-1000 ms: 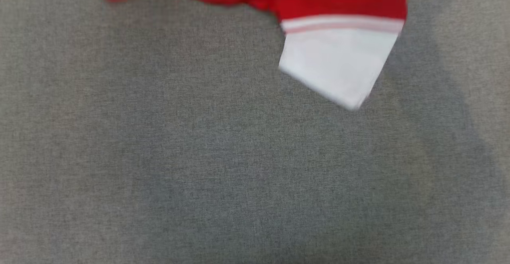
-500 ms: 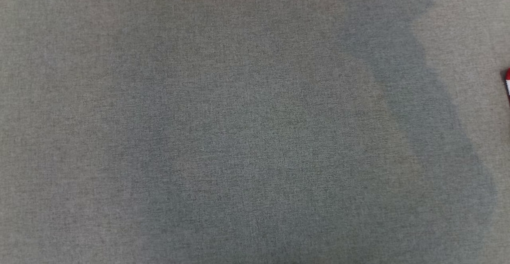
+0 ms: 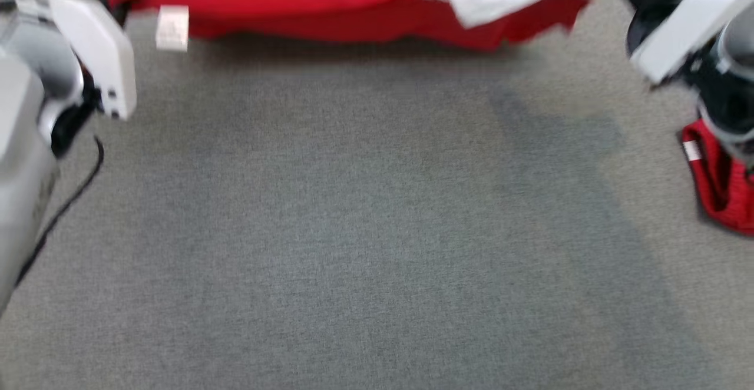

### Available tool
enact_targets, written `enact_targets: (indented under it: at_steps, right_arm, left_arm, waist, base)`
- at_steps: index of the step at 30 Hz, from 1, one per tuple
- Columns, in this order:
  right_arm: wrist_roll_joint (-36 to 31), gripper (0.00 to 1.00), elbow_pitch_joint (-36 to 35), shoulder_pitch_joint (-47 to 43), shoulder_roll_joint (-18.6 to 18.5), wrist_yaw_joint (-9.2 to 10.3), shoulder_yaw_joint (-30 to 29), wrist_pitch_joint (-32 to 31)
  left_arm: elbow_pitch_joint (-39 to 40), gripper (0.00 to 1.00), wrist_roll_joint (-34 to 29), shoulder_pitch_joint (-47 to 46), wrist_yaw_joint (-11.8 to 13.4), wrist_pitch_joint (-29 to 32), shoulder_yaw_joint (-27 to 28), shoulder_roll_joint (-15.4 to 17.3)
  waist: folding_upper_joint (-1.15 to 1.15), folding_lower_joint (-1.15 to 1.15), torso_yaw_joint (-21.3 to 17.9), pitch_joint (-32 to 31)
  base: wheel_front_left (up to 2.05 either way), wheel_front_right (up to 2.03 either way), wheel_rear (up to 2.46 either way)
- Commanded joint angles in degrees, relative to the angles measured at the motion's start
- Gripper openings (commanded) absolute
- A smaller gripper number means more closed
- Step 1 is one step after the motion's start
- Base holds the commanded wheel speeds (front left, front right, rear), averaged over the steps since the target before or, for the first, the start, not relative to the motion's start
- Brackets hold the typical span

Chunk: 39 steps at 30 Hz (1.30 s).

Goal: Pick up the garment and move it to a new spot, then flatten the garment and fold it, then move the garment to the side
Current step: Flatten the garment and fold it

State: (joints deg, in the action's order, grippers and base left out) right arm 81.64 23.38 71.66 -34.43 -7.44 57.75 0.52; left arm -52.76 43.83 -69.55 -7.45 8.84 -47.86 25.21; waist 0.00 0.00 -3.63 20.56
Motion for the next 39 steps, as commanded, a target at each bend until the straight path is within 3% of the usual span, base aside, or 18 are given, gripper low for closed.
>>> enact_targets:
  at_steps: [1, 13, 19, 25, 33, 39]
  right_arm:
    - [1.5, 0.0, -0.8, -3.1, -0.6, -0.09, 1.1, -0.5]
    - [8.6, 0.0, -3.7, -22.6, -4.5, -0.09, 9.2, -5.2]
    - [13.2, 0.0, -7.7, -30.3, -9.2, -0.08, 11.4, -9.2]
    - [14.8, 0.0, -14.2, -35.7, -15.5, -0.06, 12.7, -9.8]
    - [16.3, 0.0, -24.3, -41.5, -25.5, -0.06, 14.3, -8.2]
    - [16.6, 0.0, -27.9, -42.5, -29.3, -0.06, 14.9, -8.0]
  left_arm:
    - [1.2, 0.0, 2.1, 3.5, 0.0, 1.0, -1.4, 1.4]
    - [8.3, 0.0, 12.9, 22.9, 0.0, 8.5, -5.5, 6.0]
    - [18.2, 0.0, 18.8, 33.5, 1.6, 14.5, -5.4, 11.2]
    - [34.0, 0.0, 24.7, 43.5, 6.8, 18.6, -4.1, 19.1]
    - [56.4, 0.0, 30.1, 54.5, 16.2, 19.4, -2.2, 30.0]
    - [65.2, 0.0, 32.1, 58.0, 21.0, 19.7, -1.3, 34.4]
  waist:
    - [0.0, 0.0, -1.2, -3.6]
    - [0.0, 0.0, -1.6, -14.0]
    - [0.0, 0.0, -1.7, -18.6]
    - [0.0, 0.0, -1.1, -20.2]
    - [0.0, 0.0, -0.6, -20.0]
    - [0.0, 0.0, -0.6, -19.5]
  base:
    - [0.0, 0.0, 0.0]
    - [0.0, 0.0, 0.0]
    - [0.0, 0.0, 0.0]
    - [0.0, 0.0, 0.0]
    - [0.0, 0.0, 0.0]
    - [0.0, 0.0, 0.0]
